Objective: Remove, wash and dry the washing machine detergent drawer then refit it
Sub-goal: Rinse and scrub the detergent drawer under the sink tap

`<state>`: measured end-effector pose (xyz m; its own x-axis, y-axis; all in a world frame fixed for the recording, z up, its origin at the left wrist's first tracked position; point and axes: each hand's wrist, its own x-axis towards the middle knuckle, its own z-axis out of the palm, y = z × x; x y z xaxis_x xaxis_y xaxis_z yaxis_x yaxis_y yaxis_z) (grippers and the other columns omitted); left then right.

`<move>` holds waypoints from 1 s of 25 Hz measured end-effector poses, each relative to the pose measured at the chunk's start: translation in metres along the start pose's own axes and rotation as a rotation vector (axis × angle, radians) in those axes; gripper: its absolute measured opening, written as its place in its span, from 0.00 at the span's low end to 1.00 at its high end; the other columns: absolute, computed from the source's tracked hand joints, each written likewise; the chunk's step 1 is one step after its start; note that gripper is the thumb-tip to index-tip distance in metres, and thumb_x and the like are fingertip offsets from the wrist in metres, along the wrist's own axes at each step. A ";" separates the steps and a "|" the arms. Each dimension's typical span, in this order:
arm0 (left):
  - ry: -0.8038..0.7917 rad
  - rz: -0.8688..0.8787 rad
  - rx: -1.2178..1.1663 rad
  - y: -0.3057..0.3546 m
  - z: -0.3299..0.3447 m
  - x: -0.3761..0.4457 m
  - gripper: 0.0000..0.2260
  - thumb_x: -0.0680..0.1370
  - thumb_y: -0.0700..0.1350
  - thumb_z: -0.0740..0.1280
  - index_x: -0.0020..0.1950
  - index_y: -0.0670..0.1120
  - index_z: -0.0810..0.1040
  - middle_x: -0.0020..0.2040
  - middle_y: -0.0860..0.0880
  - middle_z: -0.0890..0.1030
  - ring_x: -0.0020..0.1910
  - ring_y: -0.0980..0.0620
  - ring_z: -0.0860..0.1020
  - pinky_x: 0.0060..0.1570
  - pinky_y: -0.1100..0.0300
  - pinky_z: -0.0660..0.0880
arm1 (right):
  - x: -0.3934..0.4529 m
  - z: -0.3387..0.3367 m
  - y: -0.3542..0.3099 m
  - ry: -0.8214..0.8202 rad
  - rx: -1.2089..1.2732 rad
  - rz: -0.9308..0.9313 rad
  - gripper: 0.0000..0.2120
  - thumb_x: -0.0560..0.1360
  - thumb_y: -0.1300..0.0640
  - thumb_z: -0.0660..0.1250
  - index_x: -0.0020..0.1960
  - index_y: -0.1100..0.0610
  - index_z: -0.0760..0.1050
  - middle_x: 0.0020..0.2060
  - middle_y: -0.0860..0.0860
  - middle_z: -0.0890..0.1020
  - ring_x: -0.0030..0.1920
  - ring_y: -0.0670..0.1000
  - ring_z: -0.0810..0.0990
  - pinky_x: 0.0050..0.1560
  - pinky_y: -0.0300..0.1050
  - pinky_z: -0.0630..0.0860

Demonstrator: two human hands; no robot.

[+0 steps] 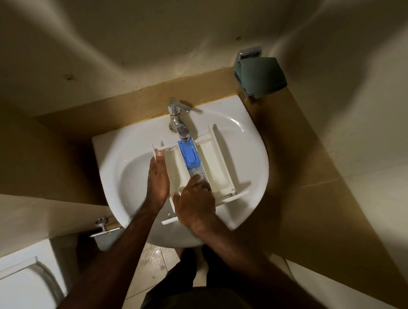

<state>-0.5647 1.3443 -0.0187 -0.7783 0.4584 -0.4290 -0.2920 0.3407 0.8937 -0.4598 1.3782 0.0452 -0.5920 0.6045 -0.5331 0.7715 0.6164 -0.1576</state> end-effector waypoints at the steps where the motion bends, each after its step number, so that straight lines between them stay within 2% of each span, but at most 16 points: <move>1: 0.007 0.000 0.004 -0.001 0.000 0.001 0.25 0.88 0.57 0.49 0.67 0.41 0.76 0.53 0.46 0.84 0.46 0.60 0.83 0.40 0.73 0.76 | -0.003 -0.002 0.000 0.004 -0.051 -0.022 0.38 0.86 0.45 0.57 0.80 0.74 0.48 0.75 0.71 0.66 0.73 0.67 0.71 0.72 0.55 0.70; 4: 0.012 -0.004 -0.013 -0.005 0.000 0.004 0.26 0.87 0.61 0.50 0.67 0.43 0.76 0.56 0.44 0.85 0.53 0.49 0.85 0.48 0.61 0.82 | -0.005 -0.005 0.002 0.040 -0.073 -0.078 0.35 0.86 0.50 0.59 0.80 0.74 0.50 0.72 0.67 0.73 0.71 0.64 0.74 0.70 0.54 0.73; 5: 0.021 -0.002 -0.016 -0.005 0.001 0.004 0.26 0.87 0.62 0.50 0.67 0.44 0.76 0.56 0.44 0.85 0.53 0.48 0.85 0.51 0.56 0.82 | -0.004 -0.004 0.002 0.045 -0.071 -0.084 0.34 0.86 0.51 0.58 0.80 0.73 0.50 0.70 0.66 0.75 0.70 0.63 0.75 0.69 0.54 0.74; 7: 0.033 -0.005 -0.028 -0.004 0.002 0.002 0.26 0.86 0.62 0.50 0.67 0.45 0.76 0.56 0.45 0.85 0.54 0.48 0.85 0.52 0.55 0.82 | -0.004 -0.003 0.000 0.068 -0.018 -0.071 0.32 0.87 0.51 0.56 0.81 0.71 0.52 0.69 0.64 0.77 0.69 0.62 0.76 0.68 0.54 0.73; 9: 0.028 -0.008 -0.034 -0.003 0.003 0.002 0.27 0.86 0.64 0.50 0.68 0.46 0.75 0.58 0.45 0.85 0.55 0.49 0.85 0.53 0.54 0.82 | -0.002 -0.005 -0.006 0.075 0.177 0.015 0.31 0.85 0.50 0.57 0.81 0.68 0.55 0.69 0.63 0.77 0.69 0.63 0.75 0.69 0.56 0.72; 11: 0.027 -0.018 -0.012 -0.004 0.002 0.002 0.30 0.84 0.68 0.50 0.69 0.47 0.75 0.59 0.46 0.84 0.56 0.50 0.84 0.55 0.51 0.82 | 0.005 -0.011 -0.016 0.047 0.495 0.136 0.31 0.82 0.46 0.60 0.78 0.63 0.62 0.70 0.61 0.75 0.70 0.62 0.74 0.70 0.57 0.73; 13: 0.044 -0.011 0.016 -0.006 0.000 0.002 0.31 0.83 0.70 0.50 0.68 0.48 0.76 0.59 0.48 0.84 0.57 0.51 0.84 0.59 0.47 0.81 | 0.008 -0.021 -0.026 0.055 0.756 0.215 0.39 0.74 0.35 0.59 0.75 0.61 0.65 0.70 0.59 0.74 0.71 0.60 0.74 0.69 0.59 0.75; 15: 0.047 0.004 0.045 -0.009 -0.001 0.004 0.32 0.81 0.72 0.50 0.67 0.49 0.76 0.59 0.49 0.84 0.57 0.50 0.84 0.61 0.43 0.80 | 0.007 -0.021 -0.031 0.068 0.871 0.235 0.44 0.70 0.32 0.57 0.77 0.59 0.63 0.72 0.57 0.73 0.73 0.60 0.73 0.70 0.60 0.75; 17: 0.042 -0.007 0.043 -0.009 -0.002 0.005 0.33 0.81 0.72 0.50 0.67 0.48 0.76 0.58 0.48 0.85 0.57 0.49 0.84 0.60 0.44 0.81 | 0.007 -0.019 -0.025 0.053 0.773 0.190 0.37 0.77 0.39 0.62 0.80 0.57 0.60 0.74 0.56 0.71 0.74 0.58 0.71 0.72 0.58 0.73; 19: 0.023 0.000 0.039 -0.005 -0.001 0.004 0.30 0.84 0.67 0.49 0.67 0.45 0.76 0.57 0.45 0.85 0.55 0.47 0.85 0.55 0.49 0.83 | 0.010 -0.017 -0.013 0.031 0.571 0.123 0.29 0.82 0.50 0.63 0.80 0.58 0.61 0.75 0.56 0.71 0.74 0.58 0.70 0.72 0.54 0.71; 20: 0.008 0.015 0.025 -0.005 0.000 0.004 0.29 0.86 0.64 0.49 0.67 0.44 0.76 0.57 0.43 0.85 0.55 0.46 0.85 0.53 0.52 0.84 | 0.011 -0.018 -0.006 0.010 0.496 0.093 0.27 0.83 0.52 0.63 0.79 0.59 0.62 0.75 0.56 0.71 0.73 0.58 0.71 0.72 0.53 0.70; 23: -0.002 0.009 -0.011 -0.004 0.001 0.003 0.28 0.86 0.62 0.49 0.69 0.43 0.75 0.57 0.41 0.84 0.55 0.44 0.85 0.54 0.50 0.84 | 0.005 -0.016 0.008 -0.051 0.338 0.062 0.21 0.83 0.51 0.62 0.72 0.62 0.68 0.70 0.59 0.75 0.70 0.61 0.74 0.69 0.52 0.71; 25: 0.005 0.004 0.006 -0.004 0.000 0.003 0.29 0.85 0.65 0.50 0.68 0.45 0.76 0.57 0.43 0.85 0.56 0.45 0.85 0.57 0.47 0.83 | -0.005 -0.008 0.014 -0.049 0.169 0.009 0.23 0.84 0.50 0.60 0.72 0.64 0.67 0.68 0.60 0.76 0.68 0.61 0.76 0.69 0.51 0.71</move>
<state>-0.5661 1.3444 -0.0232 -0.7820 0.4558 -0.4250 -0.2854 0.3443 0.8944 -0.4475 1.3882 0.0521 -0.5757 0.5821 -0.5742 0.8075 0.5150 -0.2876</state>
